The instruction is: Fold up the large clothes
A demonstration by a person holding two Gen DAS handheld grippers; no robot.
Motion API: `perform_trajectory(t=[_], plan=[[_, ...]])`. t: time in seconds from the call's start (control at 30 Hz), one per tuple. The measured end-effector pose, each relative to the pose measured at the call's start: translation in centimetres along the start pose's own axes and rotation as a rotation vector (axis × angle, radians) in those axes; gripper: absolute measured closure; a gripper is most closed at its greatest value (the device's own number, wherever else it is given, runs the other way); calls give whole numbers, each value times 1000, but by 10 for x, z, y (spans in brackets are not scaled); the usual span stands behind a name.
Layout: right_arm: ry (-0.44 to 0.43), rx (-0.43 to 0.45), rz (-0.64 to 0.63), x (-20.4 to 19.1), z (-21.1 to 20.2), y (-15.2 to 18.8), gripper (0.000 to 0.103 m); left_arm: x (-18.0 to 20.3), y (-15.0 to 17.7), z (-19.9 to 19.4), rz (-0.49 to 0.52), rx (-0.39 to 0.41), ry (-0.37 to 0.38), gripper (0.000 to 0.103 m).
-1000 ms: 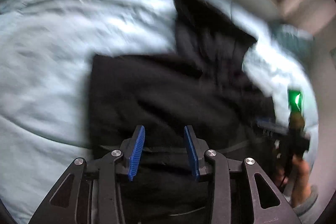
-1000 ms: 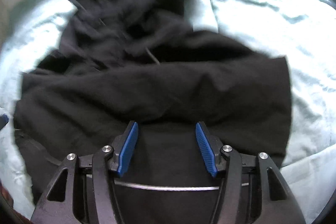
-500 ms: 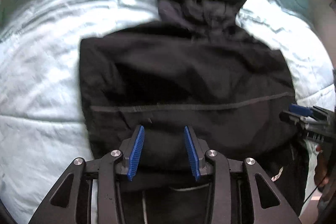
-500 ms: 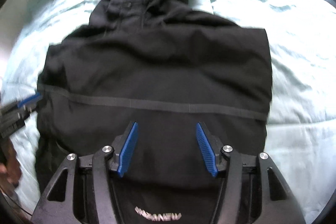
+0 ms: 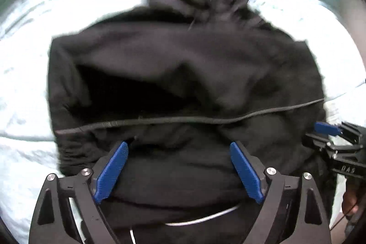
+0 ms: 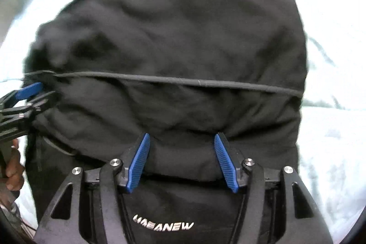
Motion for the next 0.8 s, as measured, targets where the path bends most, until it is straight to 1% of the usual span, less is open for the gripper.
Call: perform_trajectory(t=[0.03, 0.07, 0.13, 0.2, 0.23, 0.27, 0.3, 0.33, 0.37, 0.4, 0.43, 0.5, 0.57, 0.67, 0.7, 0.73, 0.77, 0.8], plan=[[0, 40, -15, 1, -13, -10, 41, -1, -5, -11, -4, 24, -11, 12], [2, 80, -24, 3, -24, -24, 41, -2, -16, -23, -9, 54, -10, 12], [-4, 143, -25, 9, -38, -51, 41, -10, -41, -35, -17, 101, -9, 12], [-11, 216, -20, 17, -49, -93, 41, -27, -81, -43, -22, 165, -29, 12], [3, 243, -21, 20, -53, -114, 41, -34, -101, -45, -20, 197, -52, 12], [25, 293, -13, 26, -56, -142, 41, -43, -127, -47, -21, 230, -89, 12], [32, 321, -1, 29, -56, -161, 41, -51, -154, -46, -19, 268, -120, 12], [18, 333, 24, 33, -53, -184, 41, -58, -181, -42, -16, 300, -136, 12], [-4, 327, 68, 40, -48, -208, 41, -67, -205, -33, -26, 310, -154, 12], [-16, 321, 110, 46, -43, -225, 41, -74, -223, -24, -41, 308, -156, 12], [-40, 323, 144, 50, -39, -244, 41, -81, -241, -15, -60, 305, -138, 12], [-62, 322, 158, 51, -26, -270, 41, -95, -261, -3, -78, 288, -133, 12], [-67, 284, 161, 54, -4, -293, 41, -99, -277, 18, -72, 259, -135, 12], [-36, 260, 154, 57, 21, -305, 42, -101, -295, 45, -41, 226, -154, 12], [-26, 252, 150, 55, 27, -306, 45, -101, -302, 61, -35, 202, -182, 13], [-21, 236, 143, 54, 37, -311, 59, -105, -307, 72, -41, 183, -207, 25], [-17, 227, 132, 53, 44, -313, 70, -107, -311, 80, -54, 178, -212, 46], [10, 232, 128, 53, 45, -313, 88, -110, -314, 88, -83, 169, -177, 92]])
Point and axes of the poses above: each gripper's, at about its wrist camera, not at the fingertips, and z roughly the way its jaws point, x to its right, y to its underside, the point moved 6 cm from there along z, roughly the way its jaws point, and after that the axes turned 4 degrees about z, right-handed, at the moved point
